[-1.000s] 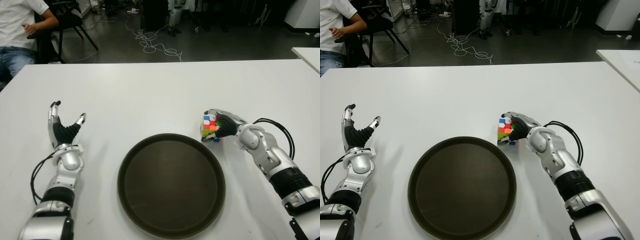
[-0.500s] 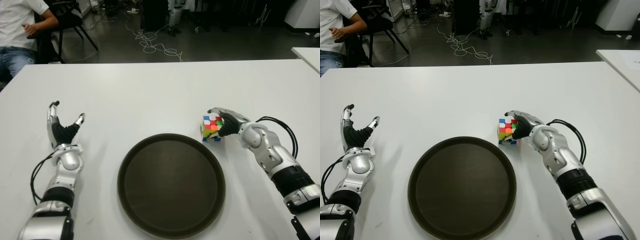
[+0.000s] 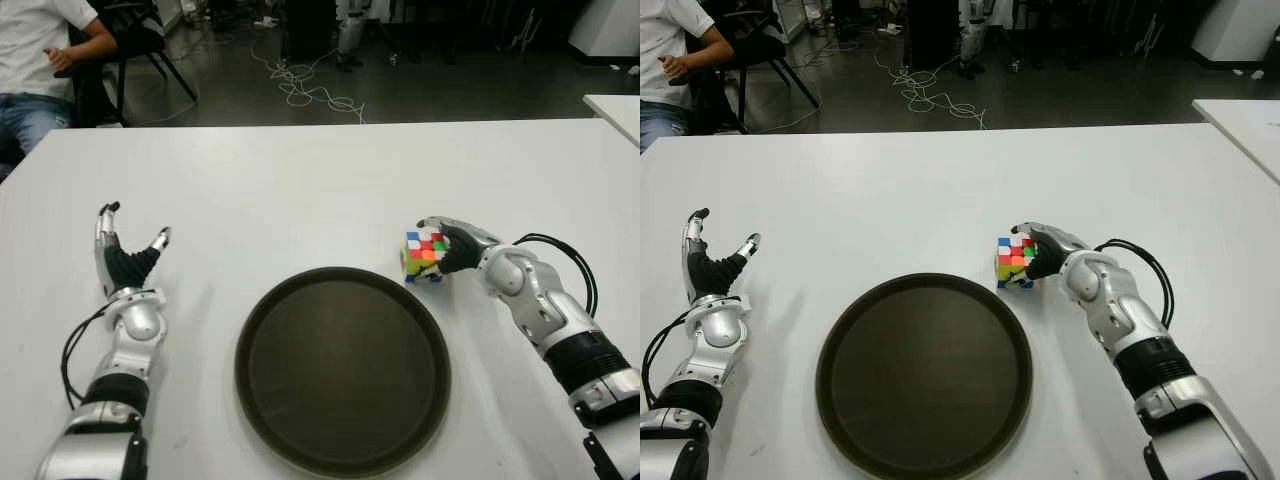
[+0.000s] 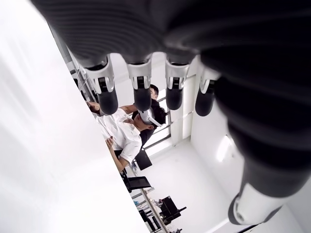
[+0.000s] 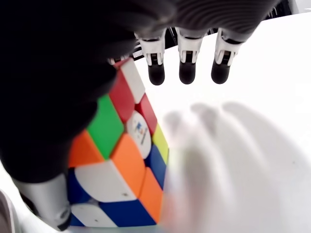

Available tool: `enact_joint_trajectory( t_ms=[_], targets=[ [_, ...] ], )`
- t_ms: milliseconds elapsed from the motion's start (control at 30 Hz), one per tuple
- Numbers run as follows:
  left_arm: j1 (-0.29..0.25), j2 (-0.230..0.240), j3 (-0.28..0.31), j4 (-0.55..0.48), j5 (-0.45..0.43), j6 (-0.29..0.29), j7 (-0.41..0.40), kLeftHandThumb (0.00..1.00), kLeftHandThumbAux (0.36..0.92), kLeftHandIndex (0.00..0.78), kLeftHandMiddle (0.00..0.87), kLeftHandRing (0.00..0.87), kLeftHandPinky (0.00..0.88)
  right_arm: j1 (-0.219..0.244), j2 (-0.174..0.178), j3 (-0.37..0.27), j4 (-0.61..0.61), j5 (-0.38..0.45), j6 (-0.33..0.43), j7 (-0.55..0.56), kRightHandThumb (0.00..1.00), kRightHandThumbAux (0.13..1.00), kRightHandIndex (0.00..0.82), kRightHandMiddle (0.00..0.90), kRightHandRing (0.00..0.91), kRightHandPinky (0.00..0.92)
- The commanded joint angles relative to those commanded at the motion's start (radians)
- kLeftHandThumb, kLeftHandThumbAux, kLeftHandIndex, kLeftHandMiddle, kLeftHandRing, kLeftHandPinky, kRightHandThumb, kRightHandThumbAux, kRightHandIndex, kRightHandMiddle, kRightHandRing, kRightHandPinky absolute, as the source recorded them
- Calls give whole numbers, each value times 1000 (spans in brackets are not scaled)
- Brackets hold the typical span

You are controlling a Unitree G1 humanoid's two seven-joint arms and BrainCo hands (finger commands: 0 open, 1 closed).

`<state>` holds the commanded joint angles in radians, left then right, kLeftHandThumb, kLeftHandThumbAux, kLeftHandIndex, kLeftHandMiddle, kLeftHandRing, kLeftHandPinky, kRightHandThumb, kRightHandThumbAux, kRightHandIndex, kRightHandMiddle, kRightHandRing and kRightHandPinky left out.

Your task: Pick up the Rubik's Cube and put it in the plate

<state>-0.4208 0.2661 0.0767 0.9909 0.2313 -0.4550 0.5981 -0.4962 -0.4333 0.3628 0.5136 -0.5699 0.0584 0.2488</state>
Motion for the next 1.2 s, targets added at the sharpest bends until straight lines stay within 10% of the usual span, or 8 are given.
enact_joint_trajectory(
  t_ms=[1100, 1200],
  targets=[
    [0, -4, 3, -5, -8, 2, -4, 0, 715, 38, 58, 38, 18, -2, -12, 14, 50, -26, -146, -97, 2, 793, 17, 17, 18, 60],
    [-1, -3, 2, -3, -6, 2, -3, 0, 716, 40, 62, 42, 20, -1, -9, 8, 64, -21, -161, -127, 222, 788, 134, 50, 57, 107]
  ],
)
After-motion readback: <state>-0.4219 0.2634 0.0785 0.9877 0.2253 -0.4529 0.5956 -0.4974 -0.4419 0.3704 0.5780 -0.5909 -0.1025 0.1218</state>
